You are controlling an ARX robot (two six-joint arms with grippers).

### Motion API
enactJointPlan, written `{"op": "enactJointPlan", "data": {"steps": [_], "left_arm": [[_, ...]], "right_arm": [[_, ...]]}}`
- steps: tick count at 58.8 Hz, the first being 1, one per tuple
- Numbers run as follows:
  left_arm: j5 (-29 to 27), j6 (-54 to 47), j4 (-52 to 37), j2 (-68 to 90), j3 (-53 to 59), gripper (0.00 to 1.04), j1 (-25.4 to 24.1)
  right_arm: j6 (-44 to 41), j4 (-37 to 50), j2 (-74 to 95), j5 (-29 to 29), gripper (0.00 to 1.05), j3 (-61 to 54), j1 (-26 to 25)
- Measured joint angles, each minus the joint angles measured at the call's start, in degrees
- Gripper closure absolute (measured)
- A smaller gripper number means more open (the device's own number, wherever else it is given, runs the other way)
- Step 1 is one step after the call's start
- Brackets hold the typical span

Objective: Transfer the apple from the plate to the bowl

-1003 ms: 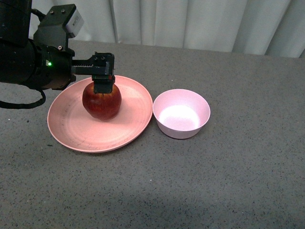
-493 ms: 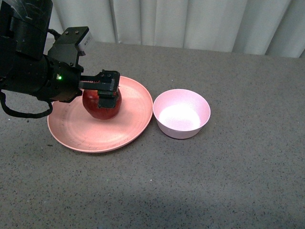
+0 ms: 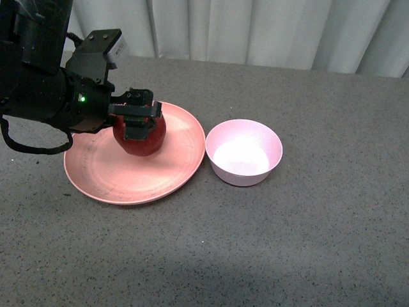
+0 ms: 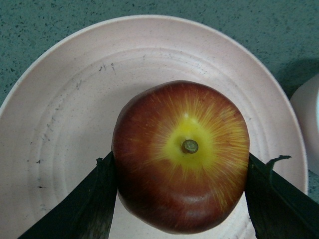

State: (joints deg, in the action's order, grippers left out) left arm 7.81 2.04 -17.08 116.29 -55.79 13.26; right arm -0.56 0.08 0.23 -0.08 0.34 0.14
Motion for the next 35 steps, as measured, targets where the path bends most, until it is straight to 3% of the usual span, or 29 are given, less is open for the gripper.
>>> {"op": "enactJointPlan", "data": {"steps": [19,35], "left_arm": [[2.2,1.4,-0.6,-7.0,0.2,0.41,7.8],[0.5,2.5,-0.5,-5.6,-1.1,0.41,13.2]], "right_arm": [[0.0,0.0,0.0,0.0,0.09,0.0,0.0],[0.0,0.0,0.0,0.0,0.09,0.0,0.0]]}}
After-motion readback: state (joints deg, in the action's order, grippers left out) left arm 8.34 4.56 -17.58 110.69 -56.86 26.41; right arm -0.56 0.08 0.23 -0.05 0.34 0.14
